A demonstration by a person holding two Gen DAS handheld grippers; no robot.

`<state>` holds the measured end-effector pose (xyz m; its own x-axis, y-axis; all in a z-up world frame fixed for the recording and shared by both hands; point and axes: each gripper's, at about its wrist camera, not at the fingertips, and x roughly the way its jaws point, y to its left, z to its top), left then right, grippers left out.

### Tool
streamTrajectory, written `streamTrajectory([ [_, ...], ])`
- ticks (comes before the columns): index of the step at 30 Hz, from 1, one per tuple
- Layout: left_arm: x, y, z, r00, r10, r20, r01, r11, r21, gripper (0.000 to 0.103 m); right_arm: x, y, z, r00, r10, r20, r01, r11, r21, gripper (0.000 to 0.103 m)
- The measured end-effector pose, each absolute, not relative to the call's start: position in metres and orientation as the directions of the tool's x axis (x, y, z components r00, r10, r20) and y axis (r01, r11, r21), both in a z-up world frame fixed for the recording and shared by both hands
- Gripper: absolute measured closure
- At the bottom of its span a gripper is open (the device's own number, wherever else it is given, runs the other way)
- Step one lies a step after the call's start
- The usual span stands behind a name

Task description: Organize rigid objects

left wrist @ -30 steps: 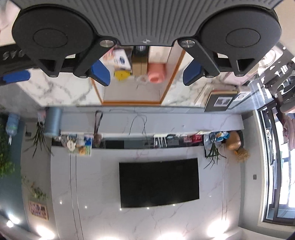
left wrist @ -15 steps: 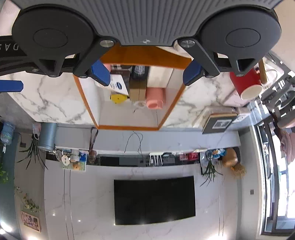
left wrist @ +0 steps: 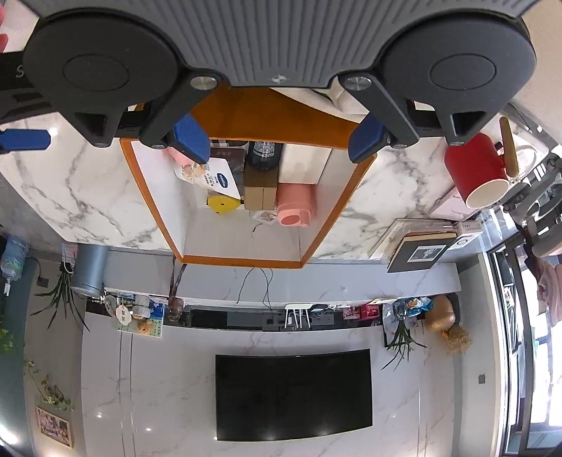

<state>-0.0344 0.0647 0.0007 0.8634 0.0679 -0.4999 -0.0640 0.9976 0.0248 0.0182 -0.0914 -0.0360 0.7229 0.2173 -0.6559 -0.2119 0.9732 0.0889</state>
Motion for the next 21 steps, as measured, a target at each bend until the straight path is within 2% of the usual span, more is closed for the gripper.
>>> streamTrajectory([
  [21,-0.0406,0.0621,0.0059,0.872,0.075,-0.483,-0.061,0.997,0.045,0.000,0.0158,-0.0893,-0.0373,0.714,0.209,-0.668,-0.211,0.974,0.080,0.004],
])
